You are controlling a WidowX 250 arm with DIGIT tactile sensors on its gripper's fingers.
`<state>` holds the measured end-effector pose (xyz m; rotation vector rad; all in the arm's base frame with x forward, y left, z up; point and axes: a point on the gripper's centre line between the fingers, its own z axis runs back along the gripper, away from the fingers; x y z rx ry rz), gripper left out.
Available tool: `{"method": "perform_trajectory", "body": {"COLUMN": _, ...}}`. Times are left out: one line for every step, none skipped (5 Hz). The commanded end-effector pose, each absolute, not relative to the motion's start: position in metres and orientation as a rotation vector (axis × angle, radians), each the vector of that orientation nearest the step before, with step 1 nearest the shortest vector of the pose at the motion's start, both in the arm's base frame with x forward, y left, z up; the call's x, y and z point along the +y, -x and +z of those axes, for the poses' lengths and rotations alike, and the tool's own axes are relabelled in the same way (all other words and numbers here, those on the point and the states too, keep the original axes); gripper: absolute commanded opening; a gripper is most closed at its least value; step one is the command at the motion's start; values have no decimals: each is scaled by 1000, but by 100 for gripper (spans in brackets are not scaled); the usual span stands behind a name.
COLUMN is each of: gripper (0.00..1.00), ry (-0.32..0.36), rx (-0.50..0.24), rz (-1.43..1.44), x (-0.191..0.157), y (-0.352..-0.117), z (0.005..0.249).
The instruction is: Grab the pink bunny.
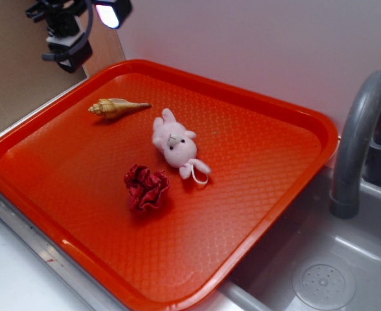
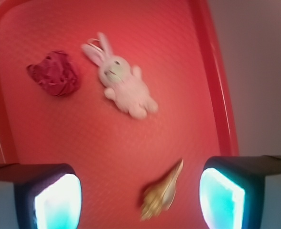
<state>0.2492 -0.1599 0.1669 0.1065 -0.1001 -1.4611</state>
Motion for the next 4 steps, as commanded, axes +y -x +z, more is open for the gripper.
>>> {"method": "perform_trajectory", "body": {"gripper": 100, "ry": -55, "rx": 41, "rz": -1862, "x": -172, "y": -243, "z": 118}}
{"method": "perform_trajectory", "body": {"gripper": 100, "ry": 6, "rx": 75, "rz": -1891, "x": -190, "y": -249, "z": 95}}
{"method": "perform_trajectory", "body": {"gripper": 100, "ry": 38, "rx": 141, "rz": -1937, "x": -213, "y": -244, "z": 69}}
{"method": "perform_trajectory", "body": {"gripper": 100, "ry": 14, "rx": 222, "rz": -1977, "x": -228, "y": -232, "z": 53}}
